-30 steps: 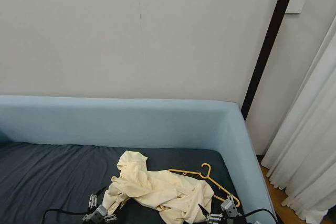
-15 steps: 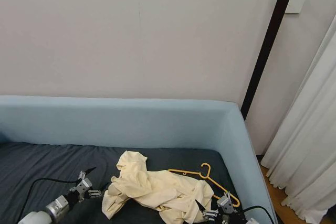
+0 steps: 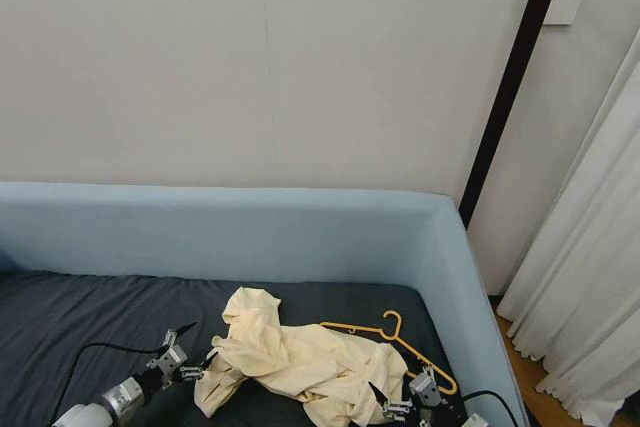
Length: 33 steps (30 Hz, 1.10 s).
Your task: Pick up the clothes from the sofa and hang them on the clothes hanger.
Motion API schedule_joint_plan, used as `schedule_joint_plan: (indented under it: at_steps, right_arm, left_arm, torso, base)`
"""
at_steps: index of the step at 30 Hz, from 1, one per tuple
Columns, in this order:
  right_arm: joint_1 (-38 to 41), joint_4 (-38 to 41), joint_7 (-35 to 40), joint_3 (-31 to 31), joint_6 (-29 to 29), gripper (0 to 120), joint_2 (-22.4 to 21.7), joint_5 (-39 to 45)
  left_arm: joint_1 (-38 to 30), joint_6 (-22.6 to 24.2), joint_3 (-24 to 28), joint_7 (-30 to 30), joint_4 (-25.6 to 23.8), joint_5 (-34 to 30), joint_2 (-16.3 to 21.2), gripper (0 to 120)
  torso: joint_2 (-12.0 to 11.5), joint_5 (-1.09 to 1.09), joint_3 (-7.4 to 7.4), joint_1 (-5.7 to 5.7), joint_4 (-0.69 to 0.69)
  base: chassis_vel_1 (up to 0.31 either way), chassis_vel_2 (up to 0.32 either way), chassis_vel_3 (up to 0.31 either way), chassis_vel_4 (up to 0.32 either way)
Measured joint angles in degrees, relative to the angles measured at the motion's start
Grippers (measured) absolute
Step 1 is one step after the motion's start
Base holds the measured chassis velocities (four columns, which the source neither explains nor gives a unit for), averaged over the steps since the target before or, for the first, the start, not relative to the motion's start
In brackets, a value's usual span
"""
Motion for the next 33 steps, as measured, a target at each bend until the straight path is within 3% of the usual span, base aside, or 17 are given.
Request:
schedule_joint_plan:
  at_steps: [7,18,33]
  right_arm:
    - [-0.6,0.2,0.0,0.4,0.0,100,-0.4,0.1]
    - [-0.8,1.3,0.4,0.2,-1.1,100,-0.9,0.6]
    - [-0.5,0.9,0.9,0.0,-2.4,100,-1.2,2.3]
  left_arm:
    - [-0.3,0.4,0.2,-0.9,0.6,1.0,-1.2,92]
    - [2.0,1.7,-0.8,-1.9,-3.8,-0.8,0.1,90]
    - [0.4,5.8,-0.8,-6.5,-2.0,4.8,-1.7,86]
  torso:
    - [0.0,0.0,0.0,0.0,0.0]
    - [0.0,0.0,-0.01,0.0,0.01]
    - [0.0,0.0,-0.01,0.0,0.0]
  base:
    - [0.0,0.0,0.0,0.0]
    - [0.0,0.0,0.0,0.0]
    - [0.0,0.0,0.0,0.0]
